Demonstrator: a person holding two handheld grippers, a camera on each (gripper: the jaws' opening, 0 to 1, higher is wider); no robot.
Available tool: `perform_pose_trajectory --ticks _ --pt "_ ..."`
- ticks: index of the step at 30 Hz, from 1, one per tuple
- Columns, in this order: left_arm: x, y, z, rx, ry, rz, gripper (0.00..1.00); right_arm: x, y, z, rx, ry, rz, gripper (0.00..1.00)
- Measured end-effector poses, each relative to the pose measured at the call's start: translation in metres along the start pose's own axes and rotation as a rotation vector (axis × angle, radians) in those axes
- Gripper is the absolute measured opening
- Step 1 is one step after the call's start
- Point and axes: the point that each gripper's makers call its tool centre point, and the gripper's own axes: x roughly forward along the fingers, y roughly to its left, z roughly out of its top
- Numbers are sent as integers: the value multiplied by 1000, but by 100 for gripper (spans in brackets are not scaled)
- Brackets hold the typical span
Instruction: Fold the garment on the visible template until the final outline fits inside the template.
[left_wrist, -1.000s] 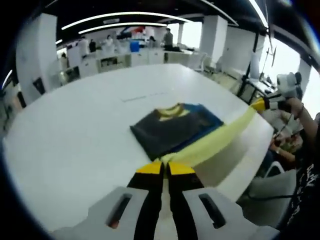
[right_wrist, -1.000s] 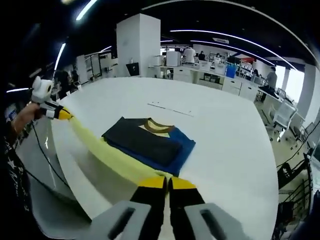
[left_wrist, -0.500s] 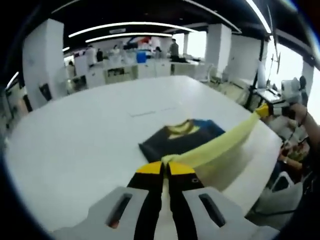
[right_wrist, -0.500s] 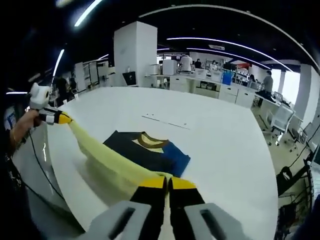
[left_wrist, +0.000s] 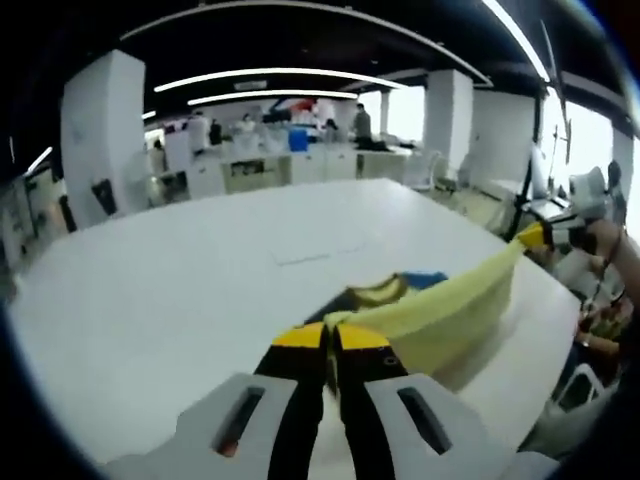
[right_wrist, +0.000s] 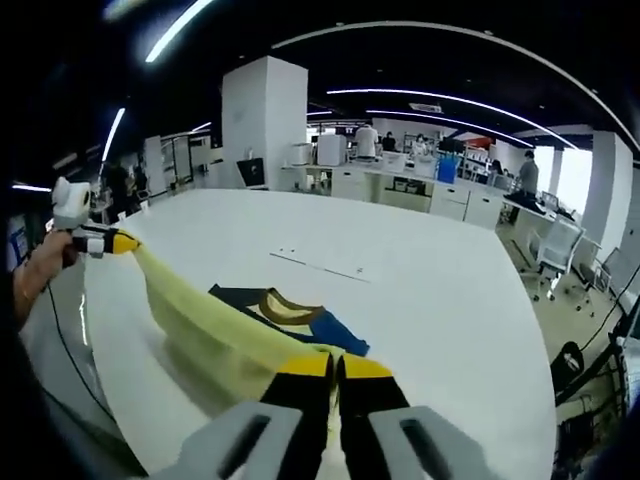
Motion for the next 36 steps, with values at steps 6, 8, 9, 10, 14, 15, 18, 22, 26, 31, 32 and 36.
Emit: perform_pose_trajectory --ticks 6,8,9,10,14,15,18,22,26,31,32,36 --pt "17 9 12 15 -20 18 0 13 -9 13 2 -28 -16 0" --pt "22 12 15 26 -26 25 0 17 -12 17 1 -35 -21 0" --pt "24 14 16 32 -27 27 0 19 -14 19 5 -39 -23 0" --pt "29 16 17 33 -23 29 0 21 -15 21 6 -42 -24 0" --pt "39 24 19 34 -21 35 0 30 -17 27 9 -54 -35 0" --pt "42 26 19 41 -24 40 0 33 -18 27 9 -55 -37 0" --pt "52 33 24 23 -36 48 0 40 -21 29 10 -53 -51 0" --pt "64 43 28 -21 -49 72 0 48 -22 31 22 -60 -61 0" --pt "75 46 32 -28 -60 86 0 55 -24 33 20 -61 -74 0" --pt "91 51 33 -42 -65 78 0 70 -33 32 20 -50 -87 0" --pt "93 50 32 -42 -64 78 0 74 -34 32 17 -50 -87 0" --pt "107 54 22 -57 -44 92 0 89 -37 28 23 -36 -86 0"
